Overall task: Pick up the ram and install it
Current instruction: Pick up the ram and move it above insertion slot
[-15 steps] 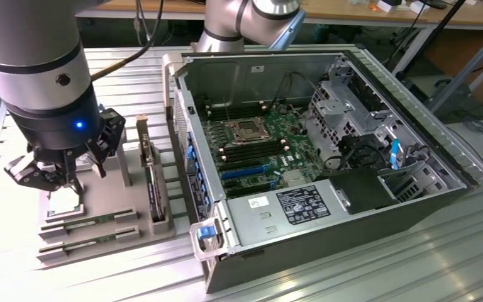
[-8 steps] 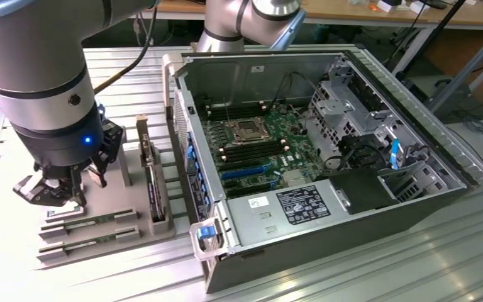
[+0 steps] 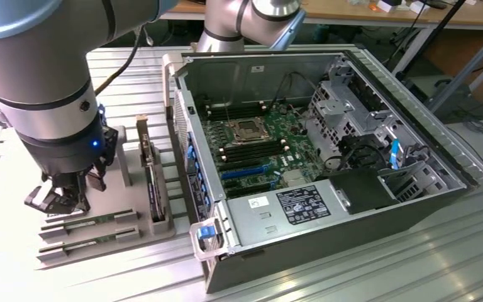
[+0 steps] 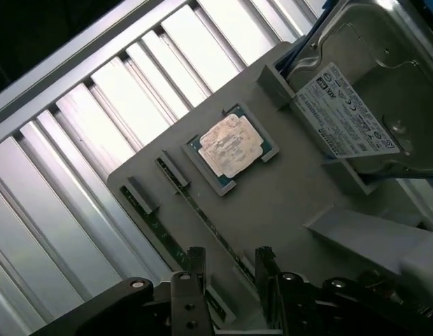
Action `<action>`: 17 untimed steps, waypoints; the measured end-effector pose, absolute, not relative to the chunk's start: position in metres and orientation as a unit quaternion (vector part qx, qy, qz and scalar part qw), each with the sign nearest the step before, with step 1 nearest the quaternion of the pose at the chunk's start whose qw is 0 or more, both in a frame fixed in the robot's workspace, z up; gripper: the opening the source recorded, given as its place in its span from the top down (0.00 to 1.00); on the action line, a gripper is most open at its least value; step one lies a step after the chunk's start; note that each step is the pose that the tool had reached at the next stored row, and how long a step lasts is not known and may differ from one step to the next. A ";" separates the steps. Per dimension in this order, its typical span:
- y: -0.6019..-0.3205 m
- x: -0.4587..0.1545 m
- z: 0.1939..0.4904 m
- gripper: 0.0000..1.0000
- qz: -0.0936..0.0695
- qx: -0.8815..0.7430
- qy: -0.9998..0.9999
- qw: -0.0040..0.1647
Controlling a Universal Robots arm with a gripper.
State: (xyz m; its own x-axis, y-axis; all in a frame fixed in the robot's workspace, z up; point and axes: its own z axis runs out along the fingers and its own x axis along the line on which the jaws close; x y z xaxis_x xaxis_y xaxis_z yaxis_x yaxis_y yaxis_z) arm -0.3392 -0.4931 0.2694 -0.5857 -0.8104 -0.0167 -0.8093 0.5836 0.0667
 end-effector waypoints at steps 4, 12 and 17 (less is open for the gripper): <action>-0.493 -0.339 0.263 0.58 -0.033 0.497 -0.867 0.009; -0.493 -0.339 0.249 0.58 -0.032 0.589 -0.807 0.013; -0.493 -0.339 0.244 0.58 -0.030 0.643 -0.765 0.015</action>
State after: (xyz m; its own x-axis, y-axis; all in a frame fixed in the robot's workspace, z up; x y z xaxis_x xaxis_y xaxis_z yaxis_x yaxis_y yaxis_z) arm -0.3392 -0.4932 0.2438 -0.1731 -0.9848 -0.0169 -0.9830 0.1717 0.0654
